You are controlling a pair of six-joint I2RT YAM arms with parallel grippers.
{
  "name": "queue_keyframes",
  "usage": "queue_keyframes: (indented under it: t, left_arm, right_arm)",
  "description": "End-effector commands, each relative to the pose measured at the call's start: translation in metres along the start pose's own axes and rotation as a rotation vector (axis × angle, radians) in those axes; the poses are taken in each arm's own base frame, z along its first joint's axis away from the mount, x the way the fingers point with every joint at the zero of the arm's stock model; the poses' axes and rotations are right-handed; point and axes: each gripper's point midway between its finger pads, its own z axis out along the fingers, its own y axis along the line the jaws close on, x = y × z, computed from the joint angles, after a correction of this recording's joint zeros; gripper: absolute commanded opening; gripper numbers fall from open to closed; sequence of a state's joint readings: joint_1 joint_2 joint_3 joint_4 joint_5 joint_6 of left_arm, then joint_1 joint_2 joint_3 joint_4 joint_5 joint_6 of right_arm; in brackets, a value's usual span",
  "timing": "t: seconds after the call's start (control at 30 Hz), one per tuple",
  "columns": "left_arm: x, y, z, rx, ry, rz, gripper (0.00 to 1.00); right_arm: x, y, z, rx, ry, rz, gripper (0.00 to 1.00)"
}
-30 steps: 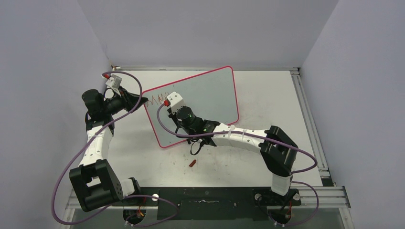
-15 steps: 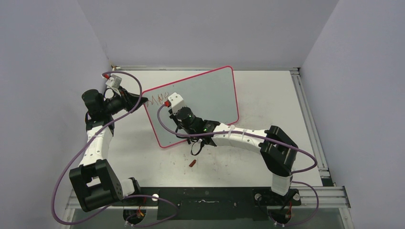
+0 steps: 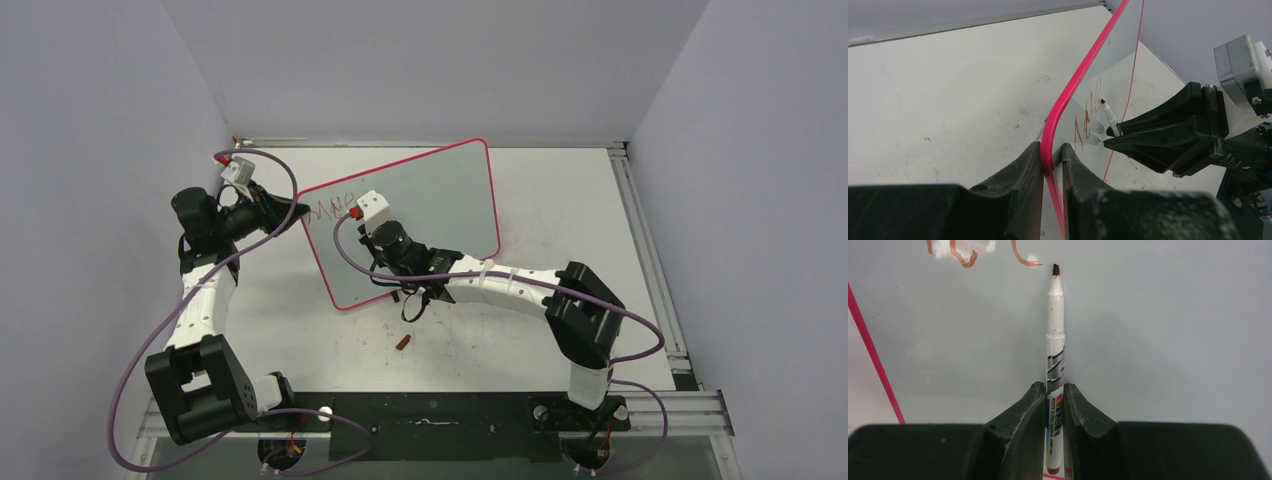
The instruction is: Write a sentence on the whiteboard
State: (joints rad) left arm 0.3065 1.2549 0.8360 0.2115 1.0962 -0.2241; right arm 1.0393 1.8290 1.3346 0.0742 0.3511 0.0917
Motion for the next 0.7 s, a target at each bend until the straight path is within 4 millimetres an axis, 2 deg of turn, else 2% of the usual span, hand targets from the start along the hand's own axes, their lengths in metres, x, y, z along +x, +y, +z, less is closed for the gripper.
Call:
queue_keyframes:
  t: [0.0, 0.13, 0.17, 0.27, 0.33, 0.4, 0.43, 0.47, 0.5, 0.67]
  left_arm:
    - [0.004, 0.004, -0.001, -0.03, 0.013, 0.002, 0.0]
    - [0.003, 0.005, -0.002, -0.043, 0.011, 0.004, 0.0]
    - [0.003, 0.005, -0.002, -0.049, 0.01, 0.004, 0.05]
    - [0.0, 0.008, -0.004, -0.082, 0.007, 0.006, 0.26]
    - [-0.001, 0.01, -0.005, -0.104, 0.002, 0.009, 0.48]
    - [-0.005, 0.012, -0.008, -0.14, -0.008, 0.017, 0.59]
    - [-0.007, 0.011, -0.01, -0.156, -0.013, 0.028, 0.63]
    - [-0.009, 0.012, -0.013, -0.176, -0.02, 0.042, 0.74]
    - [-0.012, 0.011, -0.015, -0.193, -0.028, 0.056, 0.77]
    - [-0.036, 0.006, -0.032, -0.318, -0.099, 0.161, 0.81]
  right_arm:
    - [-0.018, -0.011, -0.007, 0.023, -0.038, 0.026, 0.05]
    - [-0.036, -0.004, -0.018, -0.042, -0.093, 0.026, 0.05]
    - [-0.043, -0.001, -0.023, -0.065, -0.113, 0.028, 0.05]
    - [-0.06, 0.005, -0.041, -0.135, -0.157, 0.04, 0.05]
    - [-0.07, 0.005, -0.054, -0.172, -0.167, 0.044, 0.05]
    - [-0.071, 0.003, -0.066, -0.195, -0.159, 0.041, 0.05]
    - [-0.07, 0.001, -0.072, -0.21, -0.147, 0.042, 0.05]
    - [-0.07, -0.001, -0.077, -0.236, -0.137, 0.047, 0.05]
    - [-0.063, -0.001, -0.082, -0.277, -0.103, 0.049, 0.05]
    - [-0.033, -0.009, -0.11, -0.502, 0.074, 0.13, 0.05]
